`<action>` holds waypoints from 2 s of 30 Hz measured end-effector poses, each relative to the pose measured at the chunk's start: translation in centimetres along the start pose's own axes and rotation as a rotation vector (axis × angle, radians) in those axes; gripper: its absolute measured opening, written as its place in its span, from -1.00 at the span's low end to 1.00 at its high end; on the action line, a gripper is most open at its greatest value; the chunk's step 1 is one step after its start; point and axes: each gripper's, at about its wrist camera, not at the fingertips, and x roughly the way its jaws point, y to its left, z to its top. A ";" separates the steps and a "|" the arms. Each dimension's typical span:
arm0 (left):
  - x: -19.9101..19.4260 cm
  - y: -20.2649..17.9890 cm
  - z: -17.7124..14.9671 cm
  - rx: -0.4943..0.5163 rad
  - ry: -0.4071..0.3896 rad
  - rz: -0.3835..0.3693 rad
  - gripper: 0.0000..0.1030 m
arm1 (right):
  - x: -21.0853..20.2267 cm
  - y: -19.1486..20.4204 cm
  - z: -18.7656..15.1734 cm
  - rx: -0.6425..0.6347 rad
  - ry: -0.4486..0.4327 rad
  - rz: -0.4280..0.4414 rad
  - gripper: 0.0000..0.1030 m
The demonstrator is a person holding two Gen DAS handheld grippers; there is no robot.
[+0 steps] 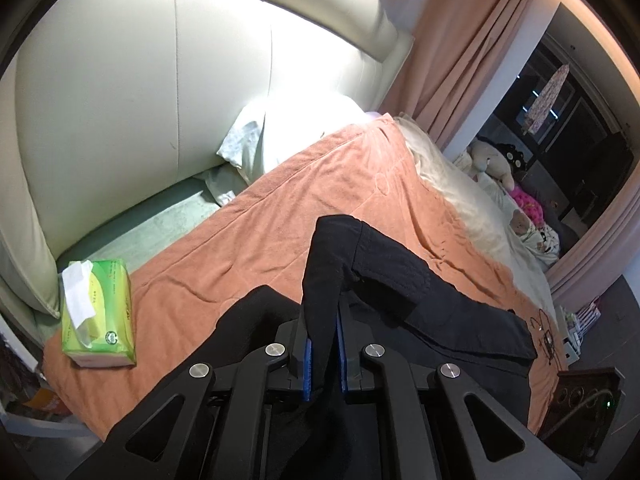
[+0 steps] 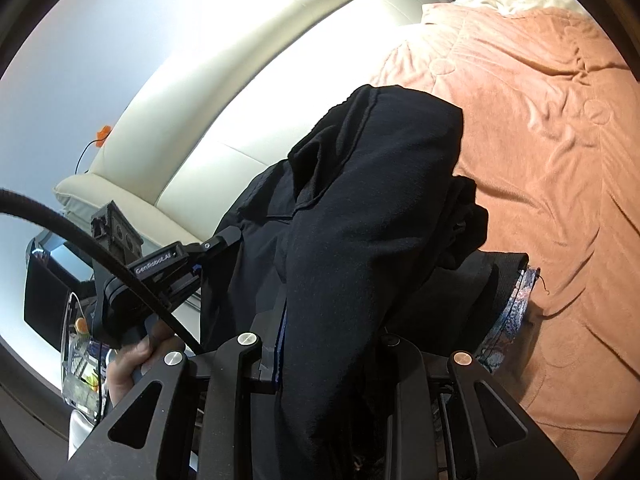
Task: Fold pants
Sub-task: 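Lower the trousers onto the clothes stack by the tissue box with both tools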
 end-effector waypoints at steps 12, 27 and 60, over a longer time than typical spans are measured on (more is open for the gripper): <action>0.7 1.0 -1.3 0.023 0.052 0.110 0.14 | 0.8 -2.3 -1.8 0.137 0.114 -0.038 -0.27; -6.9 7.9 -10.8 -0.177 -0.028 0.080 0.26 | -3.1 2.0 -6.7 0.076 0.127 0.073 0.26; -9.8 8.6 -13.7 -0.219 -0.084 0.239 -0.37 | -8.9 -2.0 -5.8 -0.085 0.120 -0.017 -0.36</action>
